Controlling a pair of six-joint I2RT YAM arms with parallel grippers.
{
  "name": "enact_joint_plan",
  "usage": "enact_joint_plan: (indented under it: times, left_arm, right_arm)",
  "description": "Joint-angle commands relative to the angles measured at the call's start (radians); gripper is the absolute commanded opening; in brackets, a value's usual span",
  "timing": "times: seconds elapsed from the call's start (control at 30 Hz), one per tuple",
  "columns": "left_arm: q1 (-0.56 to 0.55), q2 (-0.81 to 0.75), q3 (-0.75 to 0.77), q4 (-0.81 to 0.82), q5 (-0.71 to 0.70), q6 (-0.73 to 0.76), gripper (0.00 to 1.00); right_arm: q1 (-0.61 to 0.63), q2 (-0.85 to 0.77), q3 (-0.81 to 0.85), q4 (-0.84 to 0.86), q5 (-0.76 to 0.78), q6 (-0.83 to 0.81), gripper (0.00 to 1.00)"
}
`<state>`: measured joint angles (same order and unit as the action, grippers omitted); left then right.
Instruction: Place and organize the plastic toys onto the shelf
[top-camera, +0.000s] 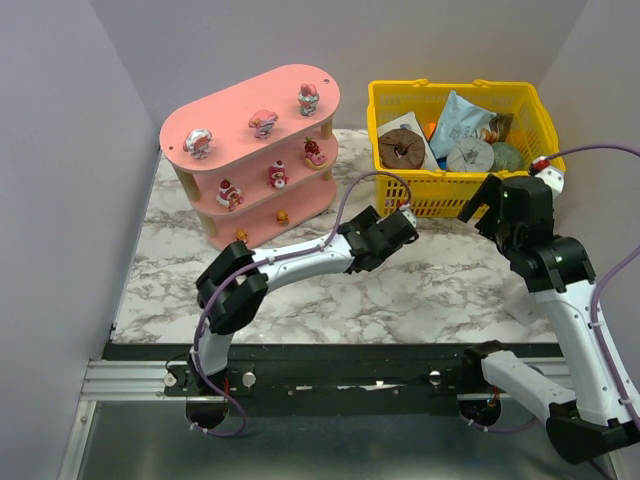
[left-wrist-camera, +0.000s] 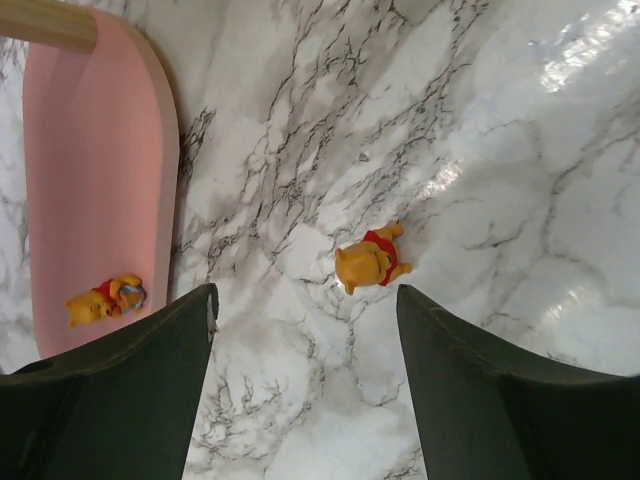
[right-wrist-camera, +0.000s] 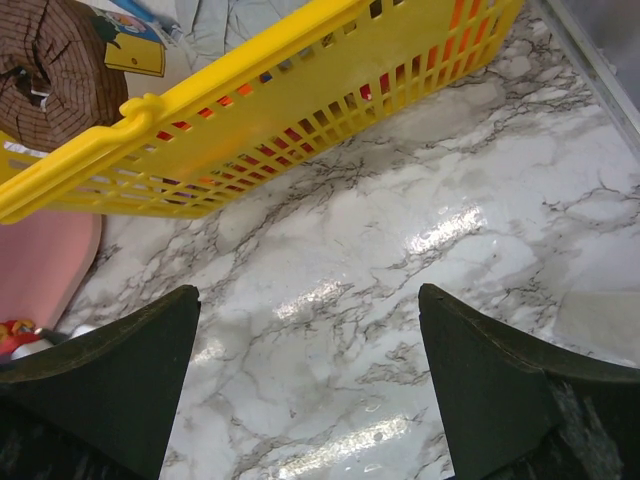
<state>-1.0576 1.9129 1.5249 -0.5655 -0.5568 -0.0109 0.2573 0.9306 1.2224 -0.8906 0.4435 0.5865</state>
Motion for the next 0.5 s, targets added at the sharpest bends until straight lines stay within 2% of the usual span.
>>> enact_joint_plan:
  times: [0.0,0.1,0.3,0.47]
  left_arm:
    - [-0.002,0.153,0.164,-0.169,-0.135,-0.078,0.78]
    - [-0.002,0.228,0.268,-0.293,-0.173,-0.142,0.77]
    - [-0.001,0.276,0.319,-0.373,-0.167,-0.225,0.76]
    - [-0.002,0.284,0.314,-0.376,-0.137,-0.23,0.73]
  right_arm:
    - [-0.027,-0.013,-0.02,-0.011,-0.04,-0.019,0.97]
    - [-0.038,-0.009,-0.011,-0.011,-0.046,-0.03,0.97]
    - [-0.049,0.014,0.018,-0.014,-0.06,-0.047,0.96]
    - [-0.052,0.025,0.022,-0.016,-0.065,-0.051,0.96]
